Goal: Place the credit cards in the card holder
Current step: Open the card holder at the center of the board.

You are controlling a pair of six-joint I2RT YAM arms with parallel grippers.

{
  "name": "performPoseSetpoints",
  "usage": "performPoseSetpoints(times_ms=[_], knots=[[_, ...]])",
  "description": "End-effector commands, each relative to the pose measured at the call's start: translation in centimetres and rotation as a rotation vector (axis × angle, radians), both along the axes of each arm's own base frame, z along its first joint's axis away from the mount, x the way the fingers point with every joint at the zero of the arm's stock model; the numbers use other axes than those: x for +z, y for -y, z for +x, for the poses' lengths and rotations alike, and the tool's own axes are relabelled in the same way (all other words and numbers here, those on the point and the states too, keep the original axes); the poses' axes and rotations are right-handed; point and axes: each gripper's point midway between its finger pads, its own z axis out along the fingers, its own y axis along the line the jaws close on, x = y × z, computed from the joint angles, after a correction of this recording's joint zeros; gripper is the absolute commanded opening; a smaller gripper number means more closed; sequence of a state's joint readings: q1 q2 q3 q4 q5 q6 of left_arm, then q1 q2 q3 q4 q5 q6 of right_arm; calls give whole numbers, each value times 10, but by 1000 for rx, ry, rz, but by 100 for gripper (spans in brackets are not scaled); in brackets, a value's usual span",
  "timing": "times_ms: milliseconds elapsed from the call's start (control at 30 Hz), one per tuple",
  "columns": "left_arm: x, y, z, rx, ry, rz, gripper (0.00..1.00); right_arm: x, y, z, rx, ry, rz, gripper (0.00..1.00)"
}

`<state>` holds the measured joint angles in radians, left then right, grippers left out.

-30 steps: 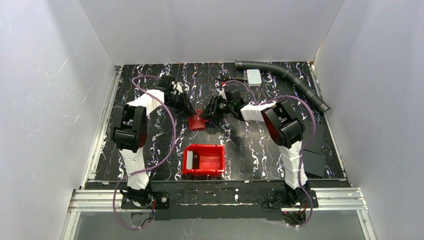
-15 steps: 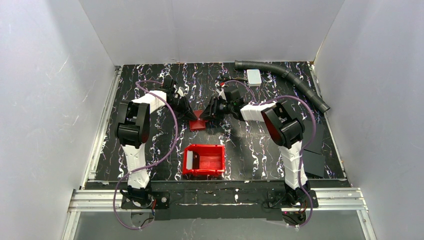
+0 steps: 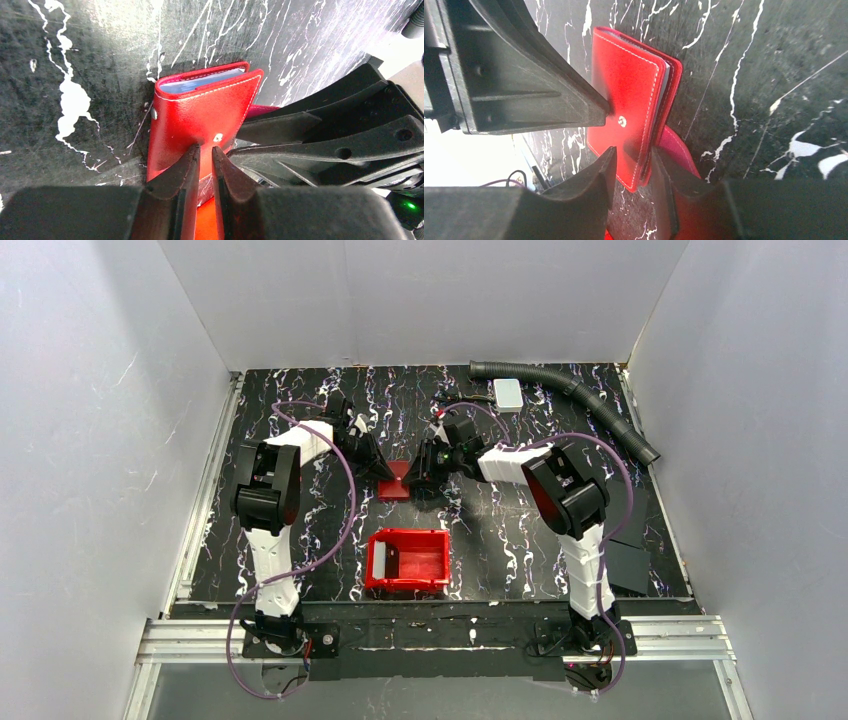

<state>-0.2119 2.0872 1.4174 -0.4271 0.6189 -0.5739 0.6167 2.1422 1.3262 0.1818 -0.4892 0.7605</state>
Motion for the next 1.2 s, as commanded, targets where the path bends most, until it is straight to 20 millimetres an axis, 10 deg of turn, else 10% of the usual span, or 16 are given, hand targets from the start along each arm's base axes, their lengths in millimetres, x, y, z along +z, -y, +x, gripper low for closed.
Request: performPoseSetpoints(times_ms=[0,533,867,1167], knots=[[-3,0,-1,-3,-6,16,14,23,-18,2,18,19,82,36],[35,-1,3,-46,123,42,17,39,-33,2,12,-15,220,12],[85,-40,-7,4,247,100,55,45,-31,6,13,13,175,1],[88,-44,-14,15,213,93,64,64,-33,8,11,80,134,1]])
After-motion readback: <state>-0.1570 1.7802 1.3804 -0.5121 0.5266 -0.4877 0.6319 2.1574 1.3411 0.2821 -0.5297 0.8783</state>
